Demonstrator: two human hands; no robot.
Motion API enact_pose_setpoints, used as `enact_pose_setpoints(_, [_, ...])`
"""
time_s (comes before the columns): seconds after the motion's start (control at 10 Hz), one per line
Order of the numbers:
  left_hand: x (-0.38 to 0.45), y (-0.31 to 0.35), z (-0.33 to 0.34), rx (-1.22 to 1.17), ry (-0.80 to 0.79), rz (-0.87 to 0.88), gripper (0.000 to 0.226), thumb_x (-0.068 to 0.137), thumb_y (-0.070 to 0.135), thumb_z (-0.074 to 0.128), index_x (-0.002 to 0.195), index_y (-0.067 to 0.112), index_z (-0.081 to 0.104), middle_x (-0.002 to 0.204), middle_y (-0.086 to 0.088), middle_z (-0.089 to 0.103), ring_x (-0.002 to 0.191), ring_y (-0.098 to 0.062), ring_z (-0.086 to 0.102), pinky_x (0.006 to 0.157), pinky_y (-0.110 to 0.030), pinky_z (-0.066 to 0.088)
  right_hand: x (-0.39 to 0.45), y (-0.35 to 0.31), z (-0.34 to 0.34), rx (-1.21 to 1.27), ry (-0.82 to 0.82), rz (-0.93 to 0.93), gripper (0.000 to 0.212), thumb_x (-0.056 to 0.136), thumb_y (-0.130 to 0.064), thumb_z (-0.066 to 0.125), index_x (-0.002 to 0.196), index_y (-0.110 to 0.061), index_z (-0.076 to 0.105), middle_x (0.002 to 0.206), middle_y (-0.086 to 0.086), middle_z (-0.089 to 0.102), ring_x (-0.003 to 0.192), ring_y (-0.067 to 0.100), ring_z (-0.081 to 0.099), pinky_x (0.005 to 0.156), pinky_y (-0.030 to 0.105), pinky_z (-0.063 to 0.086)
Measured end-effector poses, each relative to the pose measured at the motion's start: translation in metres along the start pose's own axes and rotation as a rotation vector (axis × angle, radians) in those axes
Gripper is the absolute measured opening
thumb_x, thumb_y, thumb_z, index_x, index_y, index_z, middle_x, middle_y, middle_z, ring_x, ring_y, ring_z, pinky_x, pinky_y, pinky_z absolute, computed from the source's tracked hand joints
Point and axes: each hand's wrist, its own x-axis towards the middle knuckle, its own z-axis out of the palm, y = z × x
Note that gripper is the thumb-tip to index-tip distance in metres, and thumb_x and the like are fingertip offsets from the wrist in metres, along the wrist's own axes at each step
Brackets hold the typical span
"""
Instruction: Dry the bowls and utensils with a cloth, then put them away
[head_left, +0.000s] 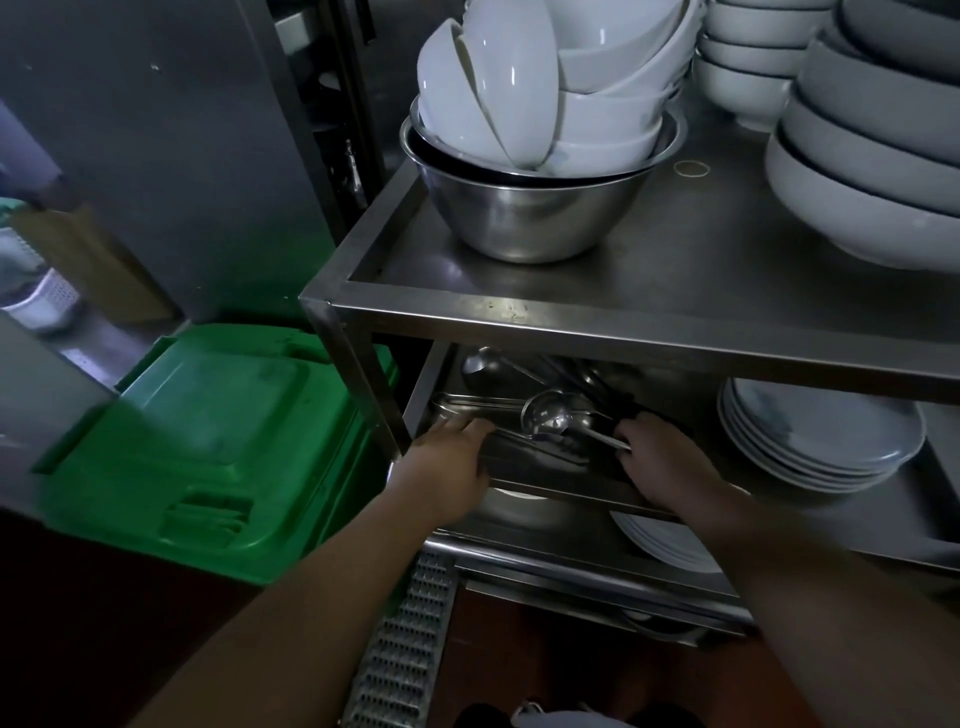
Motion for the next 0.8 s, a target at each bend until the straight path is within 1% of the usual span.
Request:
enact_pose_setpoints(0.1, [-0.002,0.004,0.002,0.0,-0.011,0.001,0.064,0.096,0.029,0.061,0.156,0.028,0.041,0.158,0.0,0.046,0.144,-0.026,0.044,0.114,-0.041,0.044,-0.005,-0.004,-0.002,-0.034,0.02,0.014,0.02,0.095,-0.023,0.065,0.113,-0.018,0.072,0.115,0.008,0.063,0.109,0.034,0.064,0.086,0.041,0.055])
enact_pose_setpoints(0.2, [-0.002,0.013,0.003,0.01,-0.012,0.004,0.062,0.095,0.031,0.06,0.154,0.03,0.042,0.155,0.0,0.049,0.142,-0.026,0.046,0.114,-0.044,0.045,-0.012,-0.008,-0.008,-0.062,0.034,0.015,0.021,0.092,-0.024,0.065,0.111,-0.019,0.073,0.111,0.007,0.065,0.111,0.033,0.063,0.087,0.042,0.055])
enact_pose_setpoints(0.3, [0.0,0.027,0.005,0.016,-0.003,0.014,0.059,0.096,0.032,0.058,0.153,0.031,0.041,0.154,0.001,0.05,0.141,-0.026,0.046,0.111,-0.045,0.045,-0.022,-0.008,-0.012,-0.048,0.065,0.014,0.025,0.094,-0.031,0.065,0.116,-0.021,0.071,0.115,0.006,0.064,0.113,0.031,0.06,0.09,0.04,0.052])
enact_pose_setpoints(0.4, [0.004,0.05,0.006,0.03,-0.014,0.043,0.06,0.097,0.032,0.057,0.154,0.032,0.038,0.153,0.0,0.05,0.141,-0.027,0.045,0.112,-0.046,0.042,-0.038,-0.004,-0.018,-0.018,0.084,0.011,0.026,0.097,-0.035,0.061,0.118,-0.022,0.069,0.117,0.005,0.063,0.113,0.03,0.058,0.09,0.041,0.051])
enact_pose_setpoints(0.6, [0.006,0.1,0.01,0.114,0.01,0.081,0.059,0.096,0.033,0.059,0.152,0.026,0.042,0.153,-0.003,0.049,0.141,-0.029,0.047,0.11,-0.047,0.044,-0.074,0.006,-0.034,0.023,0.109,0.008,0.025,0.1,-0.034,0.055,0.118,-0.022,0.067,0.117,0.006,0.063,0.114,0.031,0.057,0.091,0.042,0.052])
enact_pose_setpoints(0.7, [0.001,0.123,0.012,0.139,0.032,0.094,0.058,0.097,0.033,0.057,0.153,0.023,0.042,0.154,-0.005,0.048,0.146,-0.031,0.042,0.112,-0.048,0.043,-0.093,0.014,-0.043,0.045,0.13,-0.003,0.024,0.102,-0.035,0.053,0.117,-0.021,0.065,0.117,0.005,0.062,0.113,0.03,0.057,0.091,0.043,0.052])
enact_pose_setpoints(0.8, [-0.002,0.149,0.011,0.174,0.095,0.1,0.053,0.098,0.034,0.055,0.15,0.024,0.045,0.15,-0.003,0.053,0.141,-0.031,0.046,0.113,-0.048,0.042,-0.105,0.024,-0.052,0.04,0.177,0.001,0.023,0.101,-0.035,0.053,0.114,-0.02,0.063,0.115,0.006,0.062,0.11,0.031,0.06,0.09,0.044,0.052])
